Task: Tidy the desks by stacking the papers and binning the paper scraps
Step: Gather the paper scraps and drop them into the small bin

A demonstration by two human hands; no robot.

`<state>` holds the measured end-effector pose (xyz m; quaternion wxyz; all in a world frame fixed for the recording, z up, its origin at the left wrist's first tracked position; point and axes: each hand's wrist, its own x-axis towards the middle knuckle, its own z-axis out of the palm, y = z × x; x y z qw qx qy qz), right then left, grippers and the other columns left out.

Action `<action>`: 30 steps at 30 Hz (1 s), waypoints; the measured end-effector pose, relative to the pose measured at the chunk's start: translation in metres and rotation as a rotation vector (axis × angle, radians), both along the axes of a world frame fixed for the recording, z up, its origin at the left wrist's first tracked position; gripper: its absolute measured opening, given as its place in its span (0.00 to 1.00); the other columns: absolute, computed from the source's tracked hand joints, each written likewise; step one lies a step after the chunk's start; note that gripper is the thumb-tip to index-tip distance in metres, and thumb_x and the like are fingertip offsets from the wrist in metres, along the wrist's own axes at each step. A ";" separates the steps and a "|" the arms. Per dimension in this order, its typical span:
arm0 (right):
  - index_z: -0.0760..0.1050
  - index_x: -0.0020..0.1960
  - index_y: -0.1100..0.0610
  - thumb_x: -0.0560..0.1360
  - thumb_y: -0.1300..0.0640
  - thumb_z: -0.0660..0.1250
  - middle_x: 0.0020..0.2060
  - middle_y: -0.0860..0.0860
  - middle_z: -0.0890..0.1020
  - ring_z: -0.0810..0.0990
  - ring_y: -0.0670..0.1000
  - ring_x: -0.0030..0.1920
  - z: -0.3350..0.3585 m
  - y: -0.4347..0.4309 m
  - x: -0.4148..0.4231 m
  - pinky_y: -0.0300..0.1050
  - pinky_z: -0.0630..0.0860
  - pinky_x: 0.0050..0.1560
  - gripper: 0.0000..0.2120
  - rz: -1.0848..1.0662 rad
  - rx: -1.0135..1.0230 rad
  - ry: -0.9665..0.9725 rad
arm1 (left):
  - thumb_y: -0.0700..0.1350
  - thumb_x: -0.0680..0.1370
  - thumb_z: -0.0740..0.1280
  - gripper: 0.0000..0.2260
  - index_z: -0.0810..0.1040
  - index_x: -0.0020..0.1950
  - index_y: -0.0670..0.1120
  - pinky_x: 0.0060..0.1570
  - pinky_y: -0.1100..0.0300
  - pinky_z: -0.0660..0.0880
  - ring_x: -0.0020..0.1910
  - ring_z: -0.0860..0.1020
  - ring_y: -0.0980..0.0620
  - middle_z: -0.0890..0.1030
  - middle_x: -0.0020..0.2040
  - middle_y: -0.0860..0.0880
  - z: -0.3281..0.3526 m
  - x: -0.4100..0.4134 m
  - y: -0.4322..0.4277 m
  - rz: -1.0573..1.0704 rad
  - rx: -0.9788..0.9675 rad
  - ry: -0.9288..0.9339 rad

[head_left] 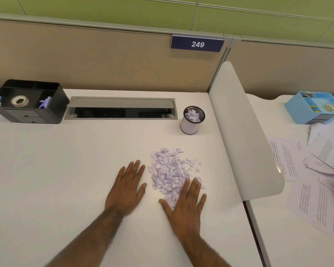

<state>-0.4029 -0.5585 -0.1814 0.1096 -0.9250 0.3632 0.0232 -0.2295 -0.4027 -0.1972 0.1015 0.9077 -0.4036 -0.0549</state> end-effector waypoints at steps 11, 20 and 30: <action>0.46 0.83 0.58 0.76 0.26 0.33 0.82 0.57 0.53 0.48 0.57 0.82 0.021 -0.098 0.044 0.62 0.48 0.80 0.47 -0.181 0.057 -0.177 | 0.57 0.84 0.51 0.29 0.54 0.84 0.50 0.80 0.49 0.50 0.83 0.51 0.51 0.52 0.84 0.50 0.001 0.000 0.000 -0.002 -0.032 0.001; 0.61 0.80 0.55 0.84 0.41 0.51 0.80 0.54 0.61 0.59 0.53 0.79 0.039 -0.088 0.071 0.47 0.57 0.77 0.29 0.124 0.194 -0.212 | 0.58 0.84 0.50 0.28 0.52 0.84 0.51 0.80 0.49 0.50 0.83 0.49 0.52 0.50 0.84 0.51 0.002 -0.002 -0.002 0.004 -0.012 0.010; 0.68 0.75 0.55 0.85 0.50 0.52 0.77 0.57 0.64 0.61 0.59 0.76 0.048 -0.102 0.125 0.54 0.63 0.75 0.21 0.415 0.117 0.052 | 0.60 0.83 0.49 0.32 0.46 0.84 0.48 0.80 0.47 0.46 0.83 0.44 0.51 0.44 0.84 0.51 0.003 -0.001 -0.001 0.026 0.040 0.022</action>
